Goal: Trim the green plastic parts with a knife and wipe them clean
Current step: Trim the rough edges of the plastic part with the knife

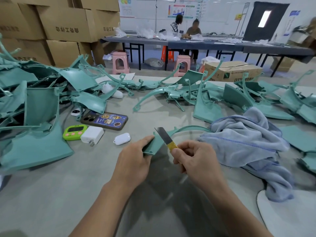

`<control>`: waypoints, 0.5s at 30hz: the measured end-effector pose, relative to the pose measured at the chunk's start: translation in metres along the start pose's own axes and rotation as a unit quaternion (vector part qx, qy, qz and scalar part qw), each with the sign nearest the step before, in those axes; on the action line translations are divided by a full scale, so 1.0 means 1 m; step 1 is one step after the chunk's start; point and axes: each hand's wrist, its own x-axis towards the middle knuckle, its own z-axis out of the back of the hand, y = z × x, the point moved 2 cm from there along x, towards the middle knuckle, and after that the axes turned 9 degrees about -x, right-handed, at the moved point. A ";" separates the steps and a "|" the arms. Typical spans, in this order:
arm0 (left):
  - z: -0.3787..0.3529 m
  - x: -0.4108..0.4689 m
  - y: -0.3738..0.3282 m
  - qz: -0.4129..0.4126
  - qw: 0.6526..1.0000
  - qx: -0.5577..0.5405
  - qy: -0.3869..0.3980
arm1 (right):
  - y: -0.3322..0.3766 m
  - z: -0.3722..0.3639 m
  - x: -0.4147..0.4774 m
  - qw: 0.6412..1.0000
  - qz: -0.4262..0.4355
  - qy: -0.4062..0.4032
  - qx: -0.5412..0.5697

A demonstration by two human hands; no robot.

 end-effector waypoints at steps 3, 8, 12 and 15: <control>0.000 0.001 0.001 -0.009 1.000 0.006 -0.002 | -0.003 0.001 0.003 1.000 -0.019 0.008 -0.011; -0.001 0.003 0.006 -0.002 1.000 0.006 -0.003 | -0.018 0.023 0.022 0.974 -0.084 -0.133 -0.164; -0.001 0.002 0.008 -0.004 1.000 -0.002 -0.003 | -0.043 0.064 0.032 0.923 -0.202 -0.250 -0.212; -0.001 0.000 0.006 -0.003 1.000 -0.014 -0.008 | -0.047 0.071 0.032 0.915 -0.223 -0.282 -0.182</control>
